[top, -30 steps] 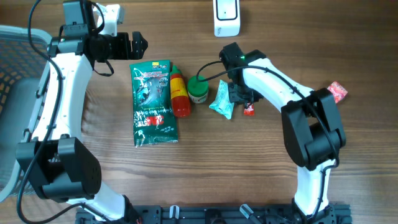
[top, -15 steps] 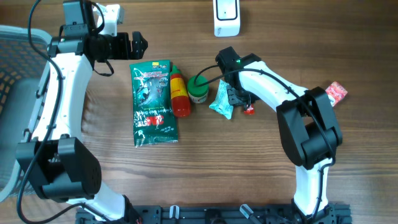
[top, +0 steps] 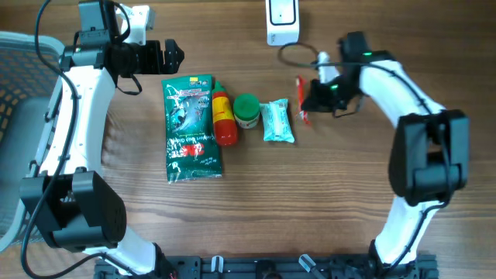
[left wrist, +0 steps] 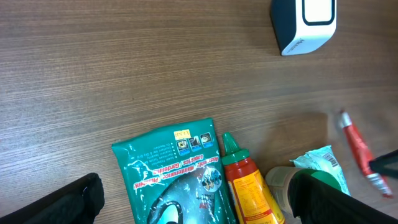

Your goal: Scan the item barcode

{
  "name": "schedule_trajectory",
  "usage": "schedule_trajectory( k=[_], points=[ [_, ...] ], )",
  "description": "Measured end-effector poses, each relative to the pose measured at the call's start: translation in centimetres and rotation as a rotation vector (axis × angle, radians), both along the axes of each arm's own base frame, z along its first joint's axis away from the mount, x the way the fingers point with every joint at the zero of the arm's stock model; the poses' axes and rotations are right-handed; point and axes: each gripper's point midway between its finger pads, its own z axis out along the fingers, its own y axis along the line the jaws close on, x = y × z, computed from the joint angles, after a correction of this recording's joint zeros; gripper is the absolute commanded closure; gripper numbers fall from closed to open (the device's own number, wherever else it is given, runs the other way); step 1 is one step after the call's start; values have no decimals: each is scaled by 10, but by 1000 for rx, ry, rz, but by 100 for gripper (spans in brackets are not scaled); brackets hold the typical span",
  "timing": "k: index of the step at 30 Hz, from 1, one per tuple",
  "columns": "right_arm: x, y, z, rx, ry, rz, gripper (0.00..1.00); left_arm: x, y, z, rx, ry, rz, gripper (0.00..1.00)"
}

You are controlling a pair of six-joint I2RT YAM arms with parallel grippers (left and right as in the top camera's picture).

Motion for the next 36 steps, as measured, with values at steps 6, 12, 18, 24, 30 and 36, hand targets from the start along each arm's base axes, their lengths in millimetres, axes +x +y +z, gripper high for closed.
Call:
schedule_trajectory(
  k=[6,12,18,24,30,36],
  points=[
    [-12,16,10,346,-35,24,96,0,0,0,0,0,0,0],
    [-21,-4,-26,277,80,-134,96,0,0,0,0,0,0,0],
    [-20,-23,-47,116,133,-235,77,0,0,0,0,0,0,0],
    [-21,-49,-47,52,180,-305,69,0,0,0,0,0,0,0],
    [-2,-73,-18,-119,128,-258,72,0,0,0,0,0,0,0],
    [39,-20,-8,-192,-188,-48,75,0,0,0,0,0,0,0]
  ],
)
